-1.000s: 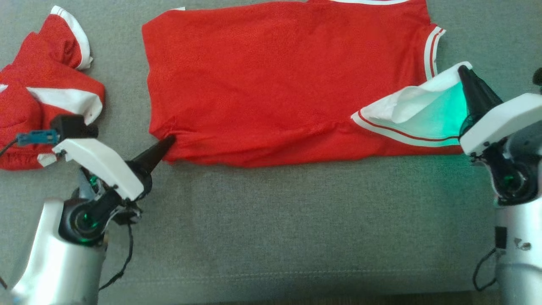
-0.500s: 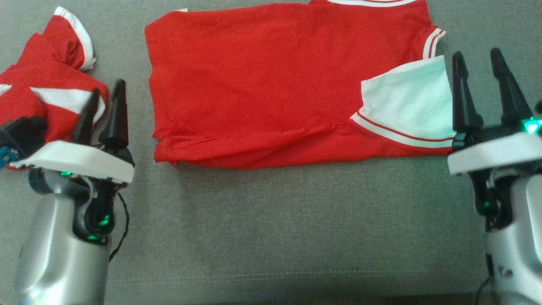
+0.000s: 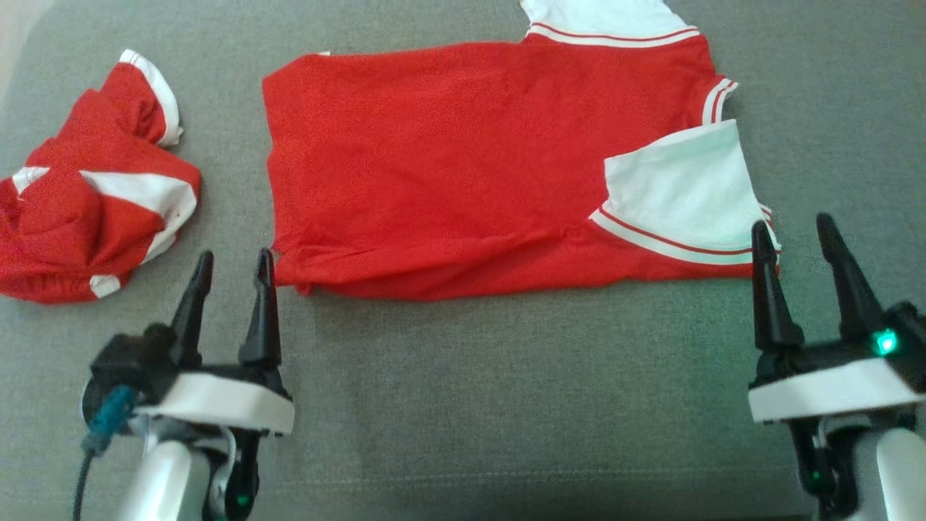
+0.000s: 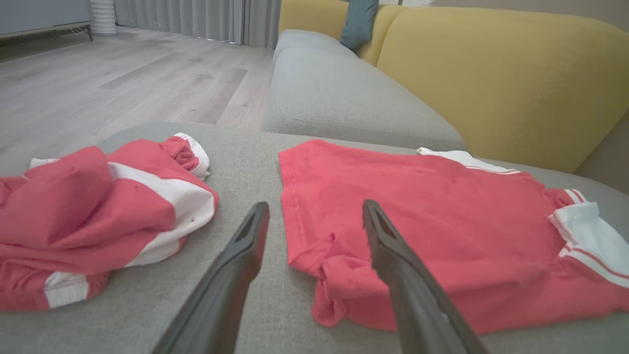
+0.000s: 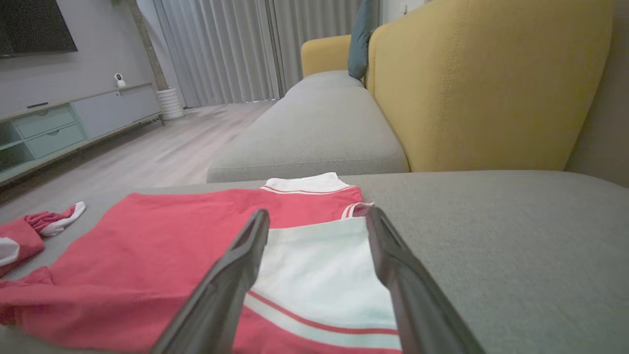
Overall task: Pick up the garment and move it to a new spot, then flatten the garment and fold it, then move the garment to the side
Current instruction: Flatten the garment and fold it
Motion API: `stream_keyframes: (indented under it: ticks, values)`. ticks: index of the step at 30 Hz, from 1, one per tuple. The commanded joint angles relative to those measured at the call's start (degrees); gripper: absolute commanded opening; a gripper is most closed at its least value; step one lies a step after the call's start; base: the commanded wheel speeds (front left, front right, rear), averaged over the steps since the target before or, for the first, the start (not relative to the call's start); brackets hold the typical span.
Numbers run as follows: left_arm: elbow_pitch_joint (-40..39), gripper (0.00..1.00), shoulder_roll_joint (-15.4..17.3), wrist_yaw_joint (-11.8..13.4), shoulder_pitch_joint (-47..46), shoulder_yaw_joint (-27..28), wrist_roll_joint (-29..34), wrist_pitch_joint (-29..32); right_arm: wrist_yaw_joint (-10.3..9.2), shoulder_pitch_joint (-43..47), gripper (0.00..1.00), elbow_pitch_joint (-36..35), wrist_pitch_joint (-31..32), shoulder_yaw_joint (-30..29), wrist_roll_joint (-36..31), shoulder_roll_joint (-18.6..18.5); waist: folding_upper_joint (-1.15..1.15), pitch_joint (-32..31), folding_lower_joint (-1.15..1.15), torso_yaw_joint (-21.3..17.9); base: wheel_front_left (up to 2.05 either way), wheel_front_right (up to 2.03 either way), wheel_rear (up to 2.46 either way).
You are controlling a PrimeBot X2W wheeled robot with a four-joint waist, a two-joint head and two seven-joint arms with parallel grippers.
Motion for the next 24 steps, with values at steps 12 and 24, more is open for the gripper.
stream_keyframes:
  ticks: [12,24]
  values:
    - [-0.5,1.00,0.3,0.1,1.5,0.6,1.6,-0.7,-0.04,2.8,1.00,-3.7,1.1,0.1,-0.6,1.3,0.00,-1.4,0.00,-0.1,0.00,0.00,0.00]
    - [7.8,1.00,-1.1,-4.8,-2.5,-2.1,-3.2,5.2,-0.04,1.8,1.00,2.6,4.9,-0.6,1.3,0.4,0.00,1.7,0.00,-0.9,0.00,0.00,0.00]
